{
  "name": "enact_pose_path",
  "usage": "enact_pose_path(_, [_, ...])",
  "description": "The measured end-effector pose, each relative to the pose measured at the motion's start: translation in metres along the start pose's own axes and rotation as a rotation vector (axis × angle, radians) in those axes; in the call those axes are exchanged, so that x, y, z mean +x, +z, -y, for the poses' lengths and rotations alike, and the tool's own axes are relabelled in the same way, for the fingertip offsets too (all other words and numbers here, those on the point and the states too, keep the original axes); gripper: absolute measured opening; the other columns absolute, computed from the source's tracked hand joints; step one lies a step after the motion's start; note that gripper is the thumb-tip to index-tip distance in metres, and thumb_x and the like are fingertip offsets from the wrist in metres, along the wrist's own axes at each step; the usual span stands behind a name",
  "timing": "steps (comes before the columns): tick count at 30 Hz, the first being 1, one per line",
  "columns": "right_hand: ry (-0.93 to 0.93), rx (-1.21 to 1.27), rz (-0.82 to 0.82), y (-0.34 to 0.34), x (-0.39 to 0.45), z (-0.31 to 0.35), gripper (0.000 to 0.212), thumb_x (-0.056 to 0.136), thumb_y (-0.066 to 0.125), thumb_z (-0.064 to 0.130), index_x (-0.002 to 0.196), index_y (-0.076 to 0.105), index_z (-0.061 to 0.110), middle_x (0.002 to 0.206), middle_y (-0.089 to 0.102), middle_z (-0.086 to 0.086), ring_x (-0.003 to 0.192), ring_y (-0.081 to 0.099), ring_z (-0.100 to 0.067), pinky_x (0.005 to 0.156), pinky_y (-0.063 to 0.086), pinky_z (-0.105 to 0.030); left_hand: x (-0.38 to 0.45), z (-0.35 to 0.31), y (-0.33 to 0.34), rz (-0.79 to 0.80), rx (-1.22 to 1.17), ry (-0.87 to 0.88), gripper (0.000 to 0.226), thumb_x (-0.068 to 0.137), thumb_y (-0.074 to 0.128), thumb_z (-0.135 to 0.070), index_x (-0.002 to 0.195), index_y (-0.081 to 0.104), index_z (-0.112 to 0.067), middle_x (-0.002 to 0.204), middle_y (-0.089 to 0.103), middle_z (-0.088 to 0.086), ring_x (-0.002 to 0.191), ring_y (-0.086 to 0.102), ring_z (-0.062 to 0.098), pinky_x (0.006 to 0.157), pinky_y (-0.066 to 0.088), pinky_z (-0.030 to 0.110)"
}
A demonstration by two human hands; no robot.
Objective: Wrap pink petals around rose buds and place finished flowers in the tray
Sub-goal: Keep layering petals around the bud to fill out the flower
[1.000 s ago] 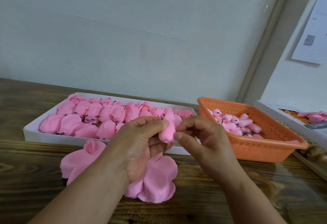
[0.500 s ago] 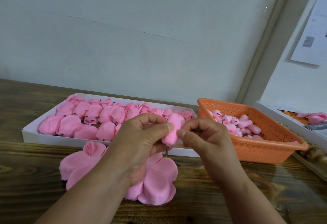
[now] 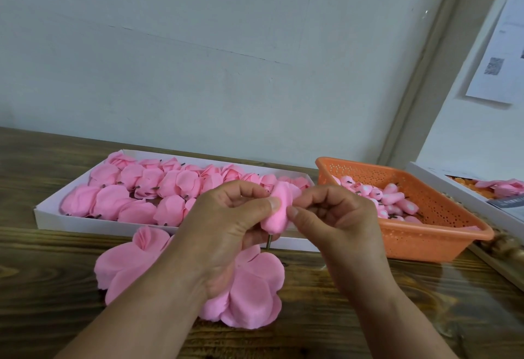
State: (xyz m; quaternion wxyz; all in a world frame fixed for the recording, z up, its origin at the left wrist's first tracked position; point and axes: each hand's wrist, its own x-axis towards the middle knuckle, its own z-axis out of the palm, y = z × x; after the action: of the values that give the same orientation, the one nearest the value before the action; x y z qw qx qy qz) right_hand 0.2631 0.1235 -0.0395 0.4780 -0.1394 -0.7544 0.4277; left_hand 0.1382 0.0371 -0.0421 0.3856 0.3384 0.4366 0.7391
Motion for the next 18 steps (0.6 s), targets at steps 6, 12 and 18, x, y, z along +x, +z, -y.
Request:
enact_pose_path(6, [0.025, 0.013, -0.027, 0.0037, -0.001, 0.0021, 0.017, 0.067, 0.074, 0.003, 0.072, 0.067, 0.017, 0.063, 0.063, -0.002, 0.06, 0.056, -0.013, 0.058, 0.05, -0.028, 0.0003, -0.0006, 0.0008, -0.005, -0.038, -0.013, 0.008, 0.06, 0.071, -0.009, 0.066, 0.072, -0.014, 0.085, 0.074, 0.014, 0.071, 0.072, 0.025, 0.054, 0.056, 0.026])
enact_pose_path(12, [0.062, 0.121, 0.044, 0.0013, 0.0005, -0.0007, 0.021, 0.061, 0.074, 0.023, 0.082, 0.069, 0.019, 0.068, 0.062, -0.004, 0.06, 0.056, -0.014, 0.057, 0.047, -0.024, -0.0009, -0.0032, 0.0009, -0.004, -0.068, -0.008, 0.02, 0.055, 0.07, -0.013, 0.074, 0.068, -0.009, 0.079, 0.074, 0.013, 0.066, 0.071, 0.022, 0.053, 0.056, 0.025])
enact_pose_path(18, [0.06, 0.124, 0.013, 0.0016, 0.0017, -0.0038, 0.006, 0.072, 0.065, 0.014, 0.075, 0.069, 0.017, 0.063, 0.062, -0.001, 0.055, 0.055, -0.013, 0.052, 0.047, -0.022, -0.0027, -0.0028, 0.0026, 0.009, 0.054, 0.038, 0.013, 0.074, 0.07, 0.0, 0.072, 0.068, -0.012, 0.081, 0.074, 0.012, 0.076, 0.073, 0.027, 0.059, 0.059, 0.028])
